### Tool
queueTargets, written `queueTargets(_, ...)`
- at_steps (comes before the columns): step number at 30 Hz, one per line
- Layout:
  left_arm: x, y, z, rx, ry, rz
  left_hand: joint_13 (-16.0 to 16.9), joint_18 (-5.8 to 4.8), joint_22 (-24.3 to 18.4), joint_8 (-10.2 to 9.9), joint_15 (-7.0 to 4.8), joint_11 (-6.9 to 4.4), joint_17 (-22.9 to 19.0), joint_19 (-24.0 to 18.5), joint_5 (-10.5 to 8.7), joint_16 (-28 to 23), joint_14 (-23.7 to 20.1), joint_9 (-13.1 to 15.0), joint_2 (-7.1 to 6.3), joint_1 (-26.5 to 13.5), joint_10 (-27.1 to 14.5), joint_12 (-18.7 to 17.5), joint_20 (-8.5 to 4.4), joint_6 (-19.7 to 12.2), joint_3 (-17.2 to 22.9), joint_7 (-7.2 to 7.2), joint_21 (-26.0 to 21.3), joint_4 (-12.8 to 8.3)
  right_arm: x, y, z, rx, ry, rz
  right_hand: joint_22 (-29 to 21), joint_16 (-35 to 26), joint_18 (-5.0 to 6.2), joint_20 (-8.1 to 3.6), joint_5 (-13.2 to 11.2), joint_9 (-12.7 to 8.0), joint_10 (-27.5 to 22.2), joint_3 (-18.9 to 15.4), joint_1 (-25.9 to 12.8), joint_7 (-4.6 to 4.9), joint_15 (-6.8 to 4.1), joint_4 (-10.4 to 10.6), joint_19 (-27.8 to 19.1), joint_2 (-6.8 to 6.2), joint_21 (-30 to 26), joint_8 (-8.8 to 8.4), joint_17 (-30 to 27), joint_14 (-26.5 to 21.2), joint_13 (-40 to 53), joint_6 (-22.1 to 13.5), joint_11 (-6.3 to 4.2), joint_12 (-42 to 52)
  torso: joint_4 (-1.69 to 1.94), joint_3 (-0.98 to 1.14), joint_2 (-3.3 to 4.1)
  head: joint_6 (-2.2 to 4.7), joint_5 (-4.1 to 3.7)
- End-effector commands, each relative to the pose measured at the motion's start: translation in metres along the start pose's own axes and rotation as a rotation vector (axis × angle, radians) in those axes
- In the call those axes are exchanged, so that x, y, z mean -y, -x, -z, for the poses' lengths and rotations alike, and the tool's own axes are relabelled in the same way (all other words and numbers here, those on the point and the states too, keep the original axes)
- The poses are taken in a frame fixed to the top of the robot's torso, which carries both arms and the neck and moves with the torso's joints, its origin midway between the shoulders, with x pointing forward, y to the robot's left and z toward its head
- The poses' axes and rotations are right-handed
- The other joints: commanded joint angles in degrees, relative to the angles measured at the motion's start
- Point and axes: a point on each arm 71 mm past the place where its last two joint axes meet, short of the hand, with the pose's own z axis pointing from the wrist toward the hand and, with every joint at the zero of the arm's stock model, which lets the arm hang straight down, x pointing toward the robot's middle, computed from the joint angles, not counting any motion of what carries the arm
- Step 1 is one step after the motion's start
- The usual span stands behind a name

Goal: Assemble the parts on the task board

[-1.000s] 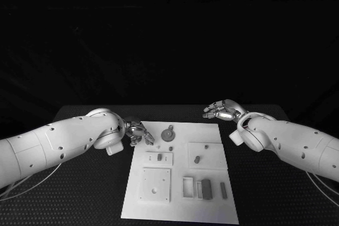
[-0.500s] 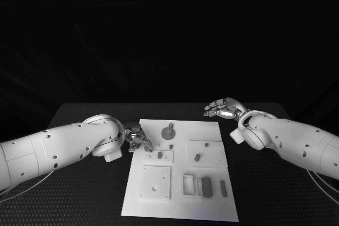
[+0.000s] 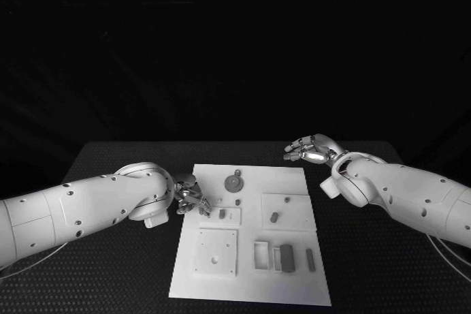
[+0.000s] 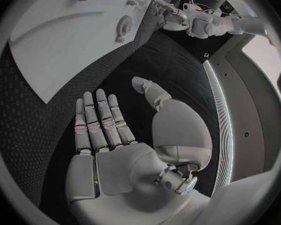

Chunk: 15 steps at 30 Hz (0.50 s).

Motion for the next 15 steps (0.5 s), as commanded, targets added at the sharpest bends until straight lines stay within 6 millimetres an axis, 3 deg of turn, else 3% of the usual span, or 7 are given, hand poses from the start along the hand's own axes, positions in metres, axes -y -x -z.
queueTargets(1,0.001,-0.0008,-0.0015,0.004,0.008,-0.044,0.1,-0.14,1.1,0.0,-0.46,-0.82,0.1,0.4,0.3,0.3,0.9,5.7,0.54,0.3,0.0,0.3,-5.23,3.8,3.1,-2.5,0.2,-3.1,-0.0009,-0.0008,0.0001,-0.004,0.009,-0.001,0.1,0.2,-0.3,-0.02,0.3,-0.1,-0.1,0.1,-0.5,0.01,0.06,0.3,-0.2,0.12,-0.1,0.14,-0.1,-0.4,0.0,-0.4,0.29,-0.2,-0.03,0.02,0.04,-0.03,-0.04)
queueTargets(15,0.005,-0.0059,-0.008,0.015,0.002,-0.065,0.1,-0.14,1.1,0.0,-0.46,-0.83,0.1,0.4,0.35,0.4,0.9,5.8,0.55,0.2,0.0,0.3,-5.23,3.9,3.1,-2.5,0.2,-3.1,-0.0015,-0.0016,-0.0001,-0.008,0.011,-0.002,0.1,0.2,-0.31,-0.02,0.3,-0.1,-0.1,0.1,-0.6,0.02,0.07,0.4,-0.2,0.14,-0.1,0.16,-0.1,-0.4,0.0,-0.4,0.31,-0.2,-0.04,0.04,0.02,-0.06,-0.04)
